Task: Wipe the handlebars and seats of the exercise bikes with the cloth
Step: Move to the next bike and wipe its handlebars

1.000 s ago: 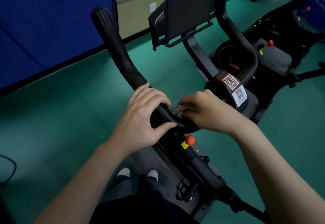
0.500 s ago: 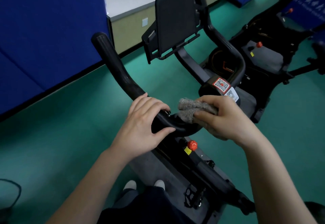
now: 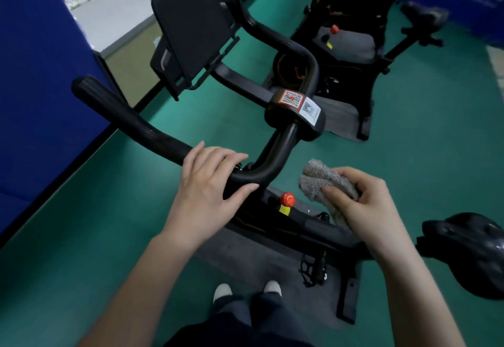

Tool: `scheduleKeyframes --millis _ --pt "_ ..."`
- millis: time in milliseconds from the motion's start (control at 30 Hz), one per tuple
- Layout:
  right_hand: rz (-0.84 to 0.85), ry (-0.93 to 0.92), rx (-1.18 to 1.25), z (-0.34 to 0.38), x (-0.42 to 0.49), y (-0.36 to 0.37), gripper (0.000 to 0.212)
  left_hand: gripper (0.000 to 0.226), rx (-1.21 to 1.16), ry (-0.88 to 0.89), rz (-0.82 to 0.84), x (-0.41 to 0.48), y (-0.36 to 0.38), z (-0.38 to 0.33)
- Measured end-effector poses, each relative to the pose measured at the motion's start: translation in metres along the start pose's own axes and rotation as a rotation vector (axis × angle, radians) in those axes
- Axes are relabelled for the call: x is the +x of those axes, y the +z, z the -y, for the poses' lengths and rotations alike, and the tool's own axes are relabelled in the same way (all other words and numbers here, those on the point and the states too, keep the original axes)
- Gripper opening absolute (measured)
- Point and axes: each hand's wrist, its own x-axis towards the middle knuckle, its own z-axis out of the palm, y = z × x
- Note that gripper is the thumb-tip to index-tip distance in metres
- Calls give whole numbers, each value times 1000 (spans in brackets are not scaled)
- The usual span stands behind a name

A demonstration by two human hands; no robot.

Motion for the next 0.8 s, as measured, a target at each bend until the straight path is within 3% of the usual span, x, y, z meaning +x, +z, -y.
scheduleKeyframes --millis 300,467,633,800 --pt "-135 -154 3 12 -3 17 33 47 65 -42 -9 -8 -4 -6" --pt "-71 -254 -43 33 25 48 20 50 106 -148 -67 -22 -17 5" --pt "7 -397 -258 40 29 86 19 51 130 -218 -132 -34 -32 21" --pt "-3 -448 -243 54 28 119 20 49 158 -268 -183 -42 -44 40"
